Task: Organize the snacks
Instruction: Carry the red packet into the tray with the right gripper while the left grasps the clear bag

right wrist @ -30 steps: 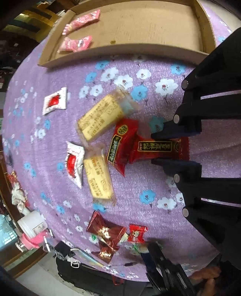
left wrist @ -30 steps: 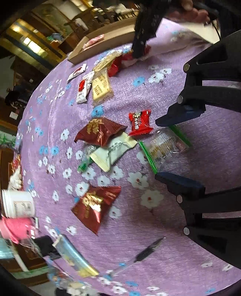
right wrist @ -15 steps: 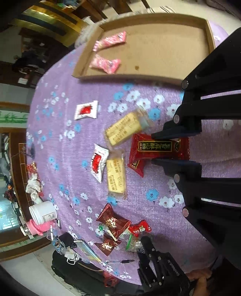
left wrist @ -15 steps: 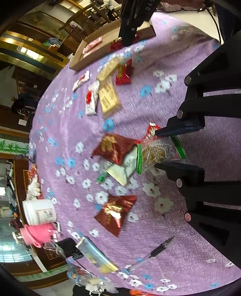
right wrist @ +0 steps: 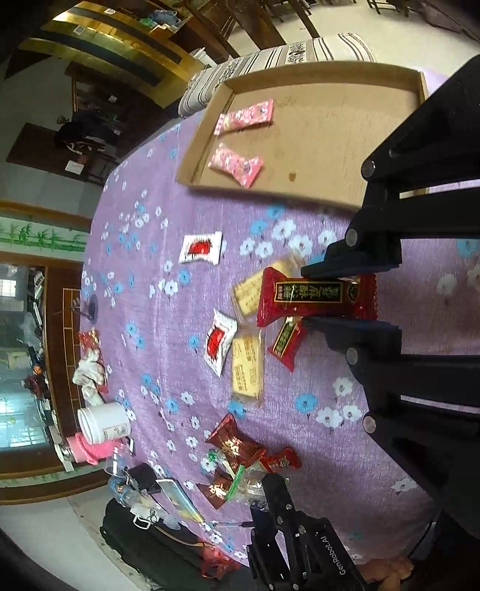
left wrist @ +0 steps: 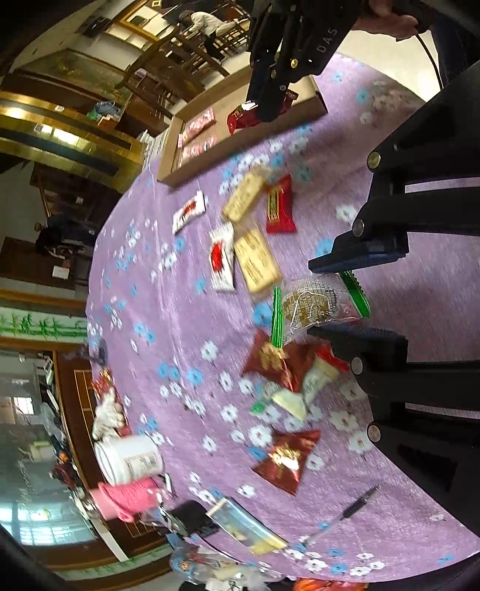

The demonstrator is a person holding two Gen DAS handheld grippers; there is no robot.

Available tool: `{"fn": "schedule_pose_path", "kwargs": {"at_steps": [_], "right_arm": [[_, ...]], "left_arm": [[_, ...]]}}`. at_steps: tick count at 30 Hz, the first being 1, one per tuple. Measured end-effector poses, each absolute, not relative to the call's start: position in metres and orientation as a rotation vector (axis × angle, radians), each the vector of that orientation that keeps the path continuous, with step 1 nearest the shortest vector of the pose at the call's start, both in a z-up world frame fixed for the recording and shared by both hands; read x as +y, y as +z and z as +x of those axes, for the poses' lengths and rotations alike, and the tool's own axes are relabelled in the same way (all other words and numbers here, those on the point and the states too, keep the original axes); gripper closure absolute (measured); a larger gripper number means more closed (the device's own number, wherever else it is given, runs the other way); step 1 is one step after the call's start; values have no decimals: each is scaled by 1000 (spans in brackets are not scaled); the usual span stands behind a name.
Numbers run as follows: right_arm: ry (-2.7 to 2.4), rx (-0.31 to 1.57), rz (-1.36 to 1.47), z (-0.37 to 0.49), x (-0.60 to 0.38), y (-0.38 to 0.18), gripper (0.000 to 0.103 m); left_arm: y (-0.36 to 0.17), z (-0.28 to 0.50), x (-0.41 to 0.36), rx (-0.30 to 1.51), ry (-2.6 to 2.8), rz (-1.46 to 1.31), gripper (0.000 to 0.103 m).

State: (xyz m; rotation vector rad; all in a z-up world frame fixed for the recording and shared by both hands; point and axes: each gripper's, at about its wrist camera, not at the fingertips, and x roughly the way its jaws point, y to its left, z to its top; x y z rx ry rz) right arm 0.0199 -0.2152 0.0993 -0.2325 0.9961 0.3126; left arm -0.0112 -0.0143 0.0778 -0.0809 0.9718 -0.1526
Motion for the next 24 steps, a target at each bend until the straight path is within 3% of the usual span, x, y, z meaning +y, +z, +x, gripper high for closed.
{"fn": "schedule_pose_path", "kwargs": {"at_steps": [24], "right_arm": [[149, 988, -137, 27, -331, 105, 85]], "left_arm": [[114, 26, -173, 914, -397, 86, 76]]}}
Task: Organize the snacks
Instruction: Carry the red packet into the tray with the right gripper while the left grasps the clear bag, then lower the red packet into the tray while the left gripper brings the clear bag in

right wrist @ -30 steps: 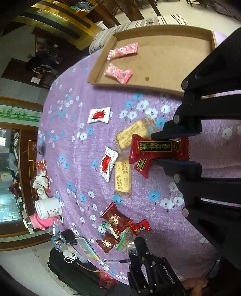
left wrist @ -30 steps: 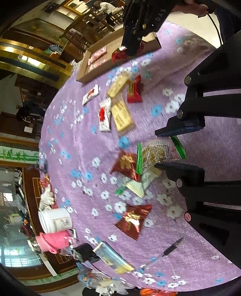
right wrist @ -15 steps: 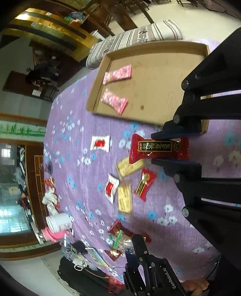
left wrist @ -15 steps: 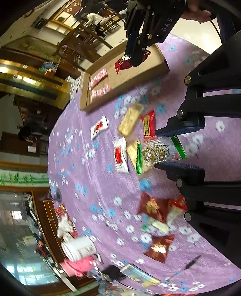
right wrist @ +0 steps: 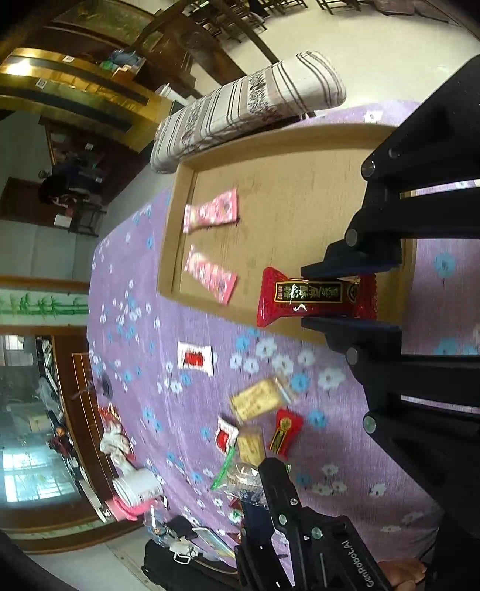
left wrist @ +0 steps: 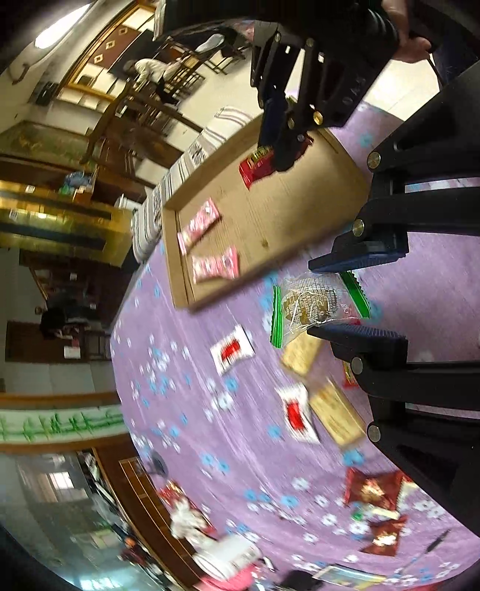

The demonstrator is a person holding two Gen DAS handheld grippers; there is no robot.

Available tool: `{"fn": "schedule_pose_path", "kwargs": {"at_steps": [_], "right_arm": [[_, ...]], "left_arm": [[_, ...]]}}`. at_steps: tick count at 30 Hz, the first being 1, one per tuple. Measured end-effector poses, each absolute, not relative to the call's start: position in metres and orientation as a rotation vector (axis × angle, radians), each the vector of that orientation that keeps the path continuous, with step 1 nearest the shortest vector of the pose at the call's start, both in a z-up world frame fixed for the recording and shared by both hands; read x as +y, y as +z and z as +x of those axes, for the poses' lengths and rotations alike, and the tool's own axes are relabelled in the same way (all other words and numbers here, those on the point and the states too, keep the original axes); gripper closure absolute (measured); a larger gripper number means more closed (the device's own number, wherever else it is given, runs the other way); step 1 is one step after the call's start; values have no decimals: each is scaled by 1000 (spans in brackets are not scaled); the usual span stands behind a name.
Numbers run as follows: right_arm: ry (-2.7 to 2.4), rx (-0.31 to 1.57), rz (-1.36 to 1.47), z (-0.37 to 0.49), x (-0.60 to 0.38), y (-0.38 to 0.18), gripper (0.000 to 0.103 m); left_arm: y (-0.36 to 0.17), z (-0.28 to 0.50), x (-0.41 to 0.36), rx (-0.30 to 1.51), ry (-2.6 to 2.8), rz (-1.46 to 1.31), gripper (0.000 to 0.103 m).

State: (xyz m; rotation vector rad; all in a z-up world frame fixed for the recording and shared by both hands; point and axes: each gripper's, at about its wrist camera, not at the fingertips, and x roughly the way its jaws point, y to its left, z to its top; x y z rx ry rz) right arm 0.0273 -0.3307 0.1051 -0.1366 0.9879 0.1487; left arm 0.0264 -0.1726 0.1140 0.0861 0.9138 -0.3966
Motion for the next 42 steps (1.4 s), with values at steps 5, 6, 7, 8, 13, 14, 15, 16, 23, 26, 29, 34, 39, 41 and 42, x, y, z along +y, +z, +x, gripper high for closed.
{"fn": "schedule_pose_path", "kwargs": {"at_steps": [5, 6, 7, 8, 13, 14, 15, 16, 23, 26, 29, 34, 39, 41, 42], "right_arm": [[125, 997, -134, 31, -350, 101, 84], [121, 998, -134, 32, -354, 101, 85], [113, 998, -139, 33, -358, 100, 85], [105, 999, -146, 33, -361, 100, 85], [76, 1006, -171, 40, -379, 95, 84], [78, 1018, -167, 44, -382, 93, 84], [86, 1041, -148, 48, -387, 89, 84], [91, 1064, -127, 51, -391, 84, 84], [189, 1259, 78, 73, -413, 52, 84], [198, 1266, 61, 77, -410, 48, 84], [198, 1265, 54, 83, -411, 46, 84], [214, 1285, 83, 93, -415, 40, 84], [221, 1297, 91, 101, -419, 35, 84], [218, 1298, 86, 105, -420, 32, 84], [214, 1295, 81, 107, -421, 31, 84]], "left_arm": [[114, 31, -206, 912, -439, 119, 76], [113, 32, -210, 913, -445, 123, 76], [112, 33, -215, 914, -451, 128, 76], [110, 35, -221, 916, -455, 133, 76], [103, 45, -242, 931, -473, 134, 76], [101, 49, -247, 936, -476, 131, 76], [100, 51, -249, 939, -479, 126, 76], [98, 54, -252, 942, -482, 124, 76], [84, 67, -271, 974, -487, 129, 76], [78, 73, -275, 991, -482, 129, 76], [73, 78, -277, 1004, -475, 131, 76], [66, 87, -279, 1028, -469, 135, 76], [58, 94, -283, 1055, -463, 141, 76], [54, 97, -287, 1066, -461, 148, 76], [52, 98, -289, 1069, -459, 153, 76]]}}
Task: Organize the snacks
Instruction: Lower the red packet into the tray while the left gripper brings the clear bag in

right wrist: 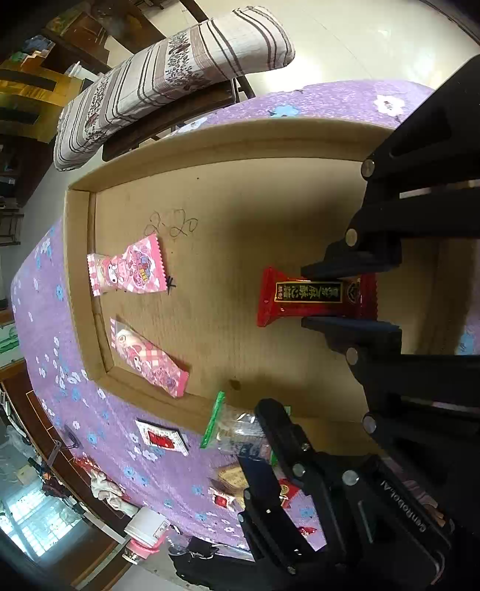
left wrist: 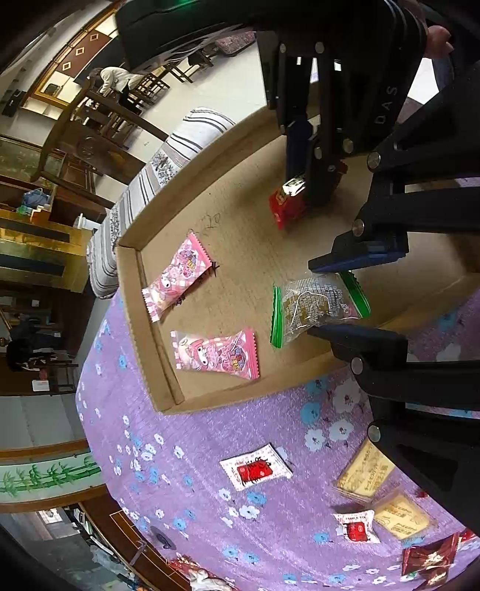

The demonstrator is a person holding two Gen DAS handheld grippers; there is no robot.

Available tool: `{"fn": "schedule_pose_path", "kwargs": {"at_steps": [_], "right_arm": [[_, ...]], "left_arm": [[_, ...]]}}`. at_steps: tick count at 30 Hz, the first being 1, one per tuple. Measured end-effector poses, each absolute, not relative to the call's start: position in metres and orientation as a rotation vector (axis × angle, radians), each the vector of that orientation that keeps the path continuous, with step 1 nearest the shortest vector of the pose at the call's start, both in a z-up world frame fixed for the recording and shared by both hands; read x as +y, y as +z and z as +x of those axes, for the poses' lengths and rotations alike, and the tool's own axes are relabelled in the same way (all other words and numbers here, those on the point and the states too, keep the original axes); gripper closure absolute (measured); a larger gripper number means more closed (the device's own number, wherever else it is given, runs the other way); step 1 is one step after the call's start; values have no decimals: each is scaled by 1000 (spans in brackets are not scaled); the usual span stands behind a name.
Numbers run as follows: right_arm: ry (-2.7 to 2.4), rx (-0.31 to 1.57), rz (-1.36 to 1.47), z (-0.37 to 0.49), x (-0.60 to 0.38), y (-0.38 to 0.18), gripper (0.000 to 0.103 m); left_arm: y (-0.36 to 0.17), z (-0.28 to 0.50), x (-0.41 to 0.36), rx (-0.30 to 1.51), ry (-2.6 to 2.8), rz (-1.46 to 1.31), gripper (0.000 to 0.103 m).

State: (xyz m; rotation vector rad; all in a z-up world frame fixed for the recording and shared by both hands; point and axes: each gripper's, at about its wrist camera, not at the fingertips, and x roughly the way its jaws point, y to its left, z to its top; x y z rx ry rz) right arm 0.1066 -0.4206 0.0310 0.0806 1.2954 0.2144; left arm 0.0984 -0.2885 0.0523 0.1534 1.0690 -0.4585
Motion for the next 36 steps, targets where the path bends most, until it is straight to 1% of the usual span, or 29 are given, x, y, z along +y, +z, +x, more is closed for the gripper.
{"fn": "schedule_pose_path", "kwargs": {"at_steps": [10, 18, 21, 24, 28, 33, 36], "right_arm": [[174, 1232, -41, 133, -416, 28, 84], [163, 1211, -71, 132, -417, 29, 83], [150, 1184, -93, 129, -417, 34, 77], [137, 1164, -93, 127, -421, 40, 71], [110, 1127, -96, 123, -426, 51, 68], [58, 1039, -123, 115, -426, 76, 61], [29, 992, -130, 111, -425, 91, 60]], "left_arm": [[39, 112, -301, 1073, -429, 170, 76], [35, 114, -306, 1065, -425, 179, 75], [34, 115, -305, 1069, -420, 170, 73], [34, 117, -304, 1070, -415, 162, 68], [38, 114, -302, 1057, -421, 154, 55], [53, 109, -298, 1017, -430, 148, 54], [65, 105, -295, 985, -434, 148, 54]]}}
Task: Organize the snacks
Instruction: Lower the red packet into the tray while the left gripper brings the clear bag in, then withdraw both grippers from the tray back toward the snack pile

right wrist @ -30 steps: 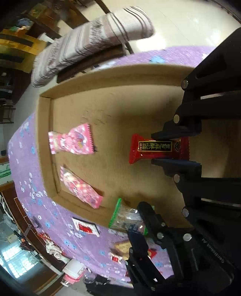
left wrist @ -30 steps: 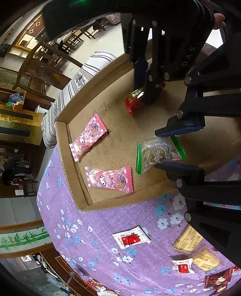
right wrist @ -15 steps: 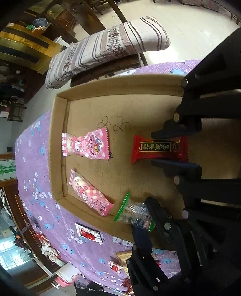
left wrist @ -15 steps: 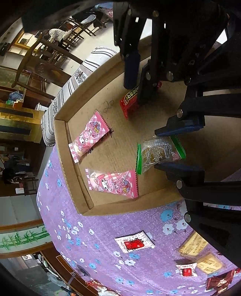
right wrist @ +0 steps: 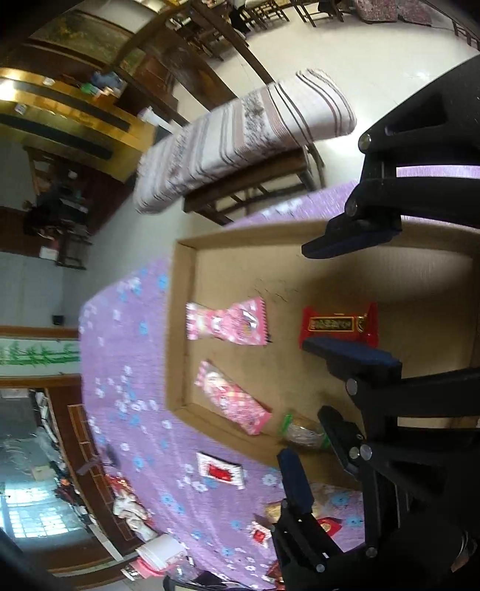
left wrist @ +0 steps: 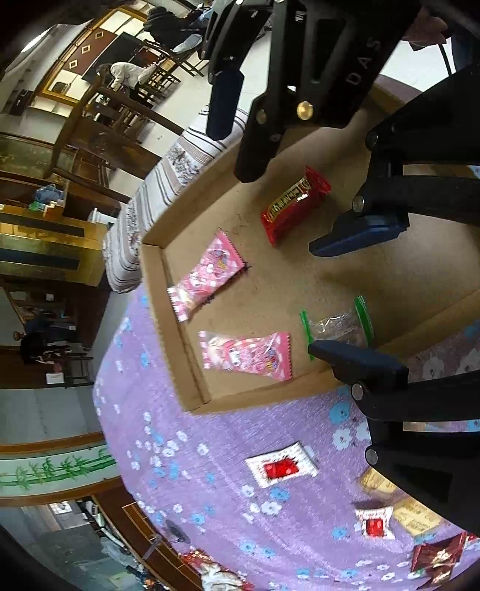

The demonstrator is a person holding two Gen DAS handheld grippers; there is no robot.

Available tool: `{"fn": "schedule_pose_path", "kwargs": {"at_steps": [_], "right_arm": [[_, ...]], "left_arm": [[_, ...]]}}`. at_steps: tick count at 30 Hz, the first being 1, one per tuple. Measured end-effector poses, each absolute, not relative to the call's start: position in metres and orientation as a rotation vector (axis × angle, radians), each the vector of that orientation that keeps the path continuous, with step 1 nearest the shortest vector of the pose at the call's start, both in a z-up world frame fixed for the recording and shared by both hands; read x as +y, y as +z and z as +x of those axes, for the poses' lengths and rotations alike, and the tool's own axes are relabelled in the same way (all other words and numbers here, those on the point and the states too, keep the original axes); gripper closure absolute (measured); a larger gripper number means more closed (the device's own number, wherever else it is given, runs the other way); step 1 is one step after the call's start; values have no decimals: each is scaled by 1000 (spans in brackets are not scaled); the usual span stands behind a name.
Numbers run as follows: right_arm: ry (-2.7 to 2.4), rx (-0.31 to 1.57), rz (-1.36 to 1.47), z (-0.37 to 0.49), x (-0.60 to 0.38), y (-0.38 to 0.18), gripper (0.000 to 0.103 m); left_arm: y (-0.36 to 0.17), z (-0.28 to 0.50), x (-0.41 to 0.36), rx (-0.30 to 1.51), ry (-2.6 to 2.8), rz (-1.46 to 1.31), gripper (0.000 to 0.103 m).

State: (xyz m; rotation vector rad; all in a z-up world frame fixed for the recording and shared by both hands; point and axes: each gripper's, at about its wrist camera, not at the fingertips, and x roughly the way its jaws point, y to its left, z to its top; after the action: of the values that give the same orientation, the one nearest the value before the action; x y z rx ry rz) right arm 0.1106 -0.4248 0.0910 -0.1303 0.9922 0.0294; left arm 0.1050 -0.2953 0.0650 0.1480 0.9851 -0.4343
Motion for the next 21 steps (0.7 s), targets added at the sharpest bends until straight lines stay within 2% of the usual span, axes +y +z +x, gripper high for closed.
{"fn": "schedule_pose_path", "kwargs": {"at_steps": [4, 21], "right_arm": [[4, 941, -130, 104, -423, 108, 59], [3, 885, -152, 72, -389, 134, 58]], "left_arm": [[81, 99, -290, 940, -436, 145, 46], [113, 66, -261, 860, -441, 144, 46]]}}
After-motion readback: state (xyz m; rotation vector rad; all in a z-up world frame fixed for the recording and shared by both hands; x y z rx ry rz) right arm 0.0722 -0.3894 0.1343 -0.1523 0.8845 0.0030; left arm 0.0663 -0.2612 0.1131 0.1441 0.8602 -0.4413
